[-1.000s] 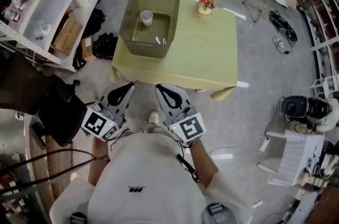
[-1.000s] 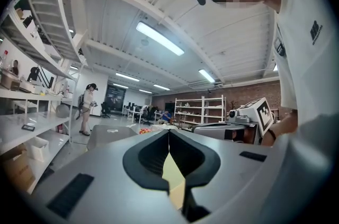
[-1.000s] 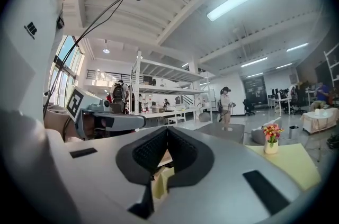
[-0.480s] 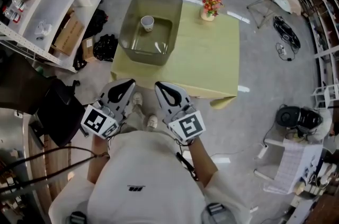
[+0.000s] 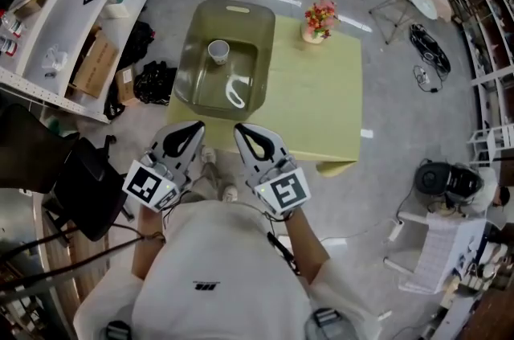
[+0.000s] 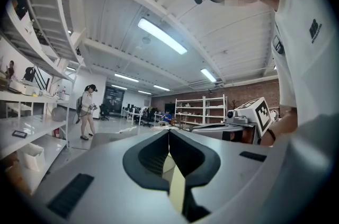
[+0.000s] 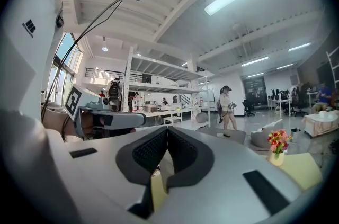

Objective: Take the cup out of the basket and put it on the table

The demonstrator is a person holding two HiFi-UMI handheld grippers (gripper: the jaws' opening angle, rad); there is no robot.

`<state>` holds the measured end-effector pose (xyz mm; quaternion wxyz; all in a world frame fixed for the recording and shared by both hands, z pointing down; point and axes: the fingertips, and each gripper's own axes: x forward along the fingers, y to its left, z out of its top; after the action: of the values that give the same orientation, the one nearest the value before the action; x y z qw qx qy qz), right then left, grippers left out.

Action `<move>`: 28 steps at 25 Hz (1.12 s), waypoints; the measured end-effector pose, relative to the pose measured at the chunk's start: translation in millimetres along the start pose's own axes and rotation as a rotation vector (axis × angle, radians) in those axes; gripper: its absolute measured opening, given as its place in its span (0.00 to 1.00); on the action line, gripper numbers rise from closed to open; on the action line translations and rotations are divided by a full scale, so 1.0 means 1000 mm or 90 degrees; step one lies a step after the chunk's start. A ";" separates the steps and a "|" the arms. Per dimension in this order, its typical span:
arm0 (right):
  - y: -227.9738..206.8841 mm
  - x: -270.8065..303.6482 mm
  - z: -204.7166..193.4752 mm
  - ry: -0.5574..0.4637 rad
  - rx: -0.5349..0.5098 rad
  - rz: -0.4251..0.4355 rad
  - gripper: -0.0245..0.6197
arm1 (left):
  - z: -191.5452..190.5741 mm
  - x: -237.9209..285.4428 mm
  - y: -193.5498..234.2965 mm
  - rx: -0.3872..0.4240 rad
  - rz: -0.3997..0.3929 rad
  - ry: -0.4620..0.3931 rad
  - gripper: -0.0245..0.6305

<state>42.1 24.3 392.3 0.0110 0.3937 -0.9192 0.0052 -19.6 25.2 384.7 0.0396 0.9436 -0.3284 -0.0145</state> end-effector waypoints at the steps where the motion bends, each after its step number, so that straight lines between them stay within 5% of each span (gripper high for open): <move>1: -0.006 0.007 -0.001 0.002 0.003 -0.003 0.05 | 0.000 0.005 0.007 -0.001 -0.003 0.002 0.06; 16: -0.066 0.108 -0.008 0.035 0.015 -0.058 0.05 | 0.007 0.055 0.116 -0.006 -0.059 0.010 0.06; 28: -0.101 0.152 -0.017 0.050 0.001 -0.077 0.05 | -0.001 0.086 0.161 -0.019 -0.082 0.025 0.06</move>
<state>10.5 -155.4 412.7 0.0470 0.4480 -0.8925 0.0210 -51.6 -154.3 398.8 0.0590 0.9623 -0.2656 -0.0037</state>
